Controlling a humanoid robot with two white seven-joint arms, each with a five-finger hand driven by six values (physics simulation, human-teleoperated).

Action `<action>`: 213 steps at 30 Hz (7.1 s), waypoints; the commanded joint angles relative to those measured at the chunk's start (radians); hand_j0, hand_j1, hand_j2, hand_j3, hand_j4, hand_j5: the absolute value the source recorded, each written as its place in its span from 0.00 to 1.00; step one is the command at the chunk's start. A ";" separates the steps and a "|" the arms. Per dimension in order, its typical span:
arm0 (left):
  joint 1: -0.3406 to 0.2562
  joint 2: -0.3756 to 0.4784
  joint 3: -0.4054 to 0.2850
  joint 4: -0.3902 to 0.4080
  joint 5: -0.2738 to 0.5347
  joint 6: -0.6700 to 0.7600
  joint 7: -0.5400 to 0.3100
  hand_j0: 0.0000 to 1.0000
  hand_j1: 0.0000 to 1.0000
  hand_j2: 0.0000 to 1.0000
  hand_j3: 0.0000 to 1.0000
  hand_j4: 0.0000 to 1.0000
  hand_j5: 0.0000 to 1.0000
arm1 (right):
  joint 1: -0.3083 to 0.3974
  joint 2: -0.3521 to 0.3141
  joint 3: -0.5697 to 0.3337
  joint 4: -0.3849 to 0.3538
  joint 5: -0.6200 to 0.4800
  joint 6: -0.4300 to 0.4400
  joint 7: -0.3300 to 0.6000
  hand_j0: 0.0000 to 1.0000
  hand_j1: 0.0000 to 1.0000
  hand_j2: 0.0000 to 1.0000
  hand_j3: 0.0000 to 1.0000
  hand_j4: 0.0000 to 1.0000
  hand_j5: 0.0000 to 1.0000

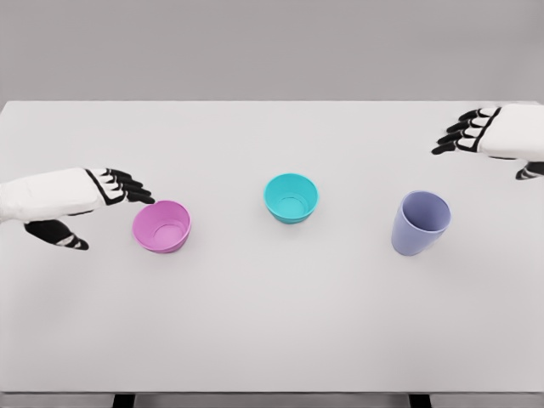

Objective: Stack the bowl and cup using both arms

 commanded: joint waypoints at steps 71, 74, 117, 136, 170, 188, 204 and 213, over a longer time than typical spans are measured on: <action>-0.178 -0.147 -0.263 0.012 -0.188 0.239 -0.016 1.00 1.00 1.00 1.00 1.00 1.00 | 0.068 0.015 -0.178 0.085 0.000 0.003 0.000 1.00 1.00 1.00 1.00 1.00 1.00; -0.178 -0.151 -0.263 0.015 -0.191 0.239 -0.016 1.00 1.00 1.00 1.00 1.00 1.00 | 0.068 0.015 -0.178 0.085 0.000 0.003 0.000 1.00 1.00 1.00 1.00 1.00 1.00; -0.207 -0.185 -0.323 0.063 -0.203 0.239 -0.016 0.82 0.82 0.82 0.82 0.82 0.82 | 0.066 0.009 -0.178 0.085 0.000 0.003 0.000 1.00 1.00 1.00 1.00 1.00 1.00; -0.242 -0.185 -0.321 0.055 -0.202 0.238 -0.016 0.69 0.69 0.69 0.69 0.69 0.69 | 0.068 0.014 -0.179 0.084 0.000 0.003 0.000 1.00 1.00 1.00 1.00 1.00 1.00; -0.318 -0.291 -0.320 0.053 -0.260 0.238 -0.016 0.63 0.63 0.63 0.63 0.63 0.63 | 0.063 0.018 -0.179 0.085 0.000 0.003 0.000 1.00 1.00 1.00 1.00 1.00 1.00; -0.361 -0.409 -0.321 0.086 -0.315 0.239 -0.016 0.63 0.63 0.63 0.63 0.63 0.63 | 0.064 0.023 -0.195 0.084 0.000 0.003 0.000 1.00 1.00 1.00 1.00 1.00 1.00; -0.411 -0.520 -0.358 0.136 -0.357 0.239 -0.016 0.63 0.63 0.63 0.63 0.63 0.63 | 0.066 0.081 -0.191 0.081 0.000 0.003 0.000 1.00 1.00 1.00 1.00 1.00 1.00; -0.451 -0.573 -0.398 0.170 -0.381 0.239 -0.016 0.63 0.63 0.63 0.63 0.63 0.63 | 0.055 0.096 -0.195 0.081 0.000 0.003 0.000 1.00 1.00 1.00 1.00 1.00 1.00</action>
